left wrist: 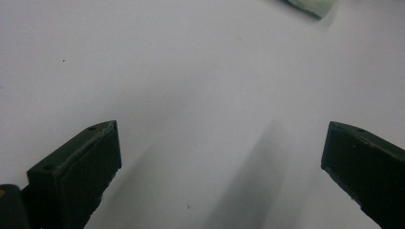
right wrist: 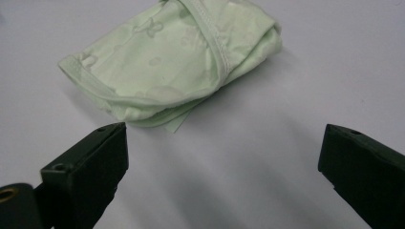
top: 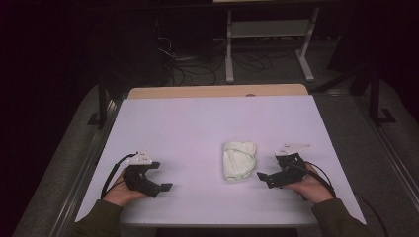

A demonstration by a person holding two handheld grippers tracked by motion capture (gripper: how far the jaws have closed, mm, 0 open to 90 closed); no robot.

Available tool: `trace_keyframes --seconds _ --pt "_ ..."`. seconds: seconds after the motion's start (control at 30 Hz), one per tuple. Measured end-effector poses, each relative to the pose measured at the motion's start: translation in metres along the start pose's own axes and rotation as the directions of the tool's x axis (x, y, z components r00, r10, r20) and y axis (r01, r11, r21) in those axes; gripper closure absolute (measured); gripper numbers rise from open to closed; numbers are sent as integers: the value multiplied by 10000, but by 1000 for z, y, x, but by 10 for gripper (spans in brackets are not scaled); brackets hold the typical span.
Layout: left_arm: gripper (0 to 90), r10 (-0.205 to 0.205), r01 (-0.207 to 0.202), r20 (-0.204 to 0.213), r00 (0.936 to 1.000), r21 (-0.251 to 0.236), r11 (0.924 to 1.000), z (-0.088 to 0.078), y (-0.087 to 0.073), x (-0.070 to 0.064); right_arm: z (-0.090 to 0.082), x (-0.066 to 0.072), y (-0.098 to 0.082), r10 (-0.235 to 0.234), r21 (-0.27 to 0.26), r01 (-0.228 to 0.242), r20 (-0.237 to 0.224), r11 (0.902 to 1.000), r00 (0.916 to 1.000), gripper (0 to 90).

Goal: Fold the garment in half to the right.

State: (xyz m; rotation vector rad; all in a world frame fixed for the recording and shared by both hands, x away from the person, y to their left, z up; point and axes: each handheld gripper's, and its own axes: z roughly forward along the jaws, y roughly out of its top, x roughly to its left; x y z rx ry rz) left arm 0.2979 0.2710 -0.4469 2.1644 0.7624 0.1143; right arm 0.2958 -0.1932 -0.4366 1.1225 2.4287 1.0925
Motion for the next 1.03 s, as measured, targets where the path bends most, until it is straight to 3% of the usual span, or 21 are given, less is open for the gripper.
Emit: trace_keyframes --seconds 0.77,1.03 --pt "0 21 -21 52 10000 -1 10000 -1 0 0 -12 6 -30 -138 277 134 124 9995 9998 2" --pt "0 45 -45 7 10000 21 10000 0 0 1 -13 6 -32 -219 310 213 179 9993 9996 2"
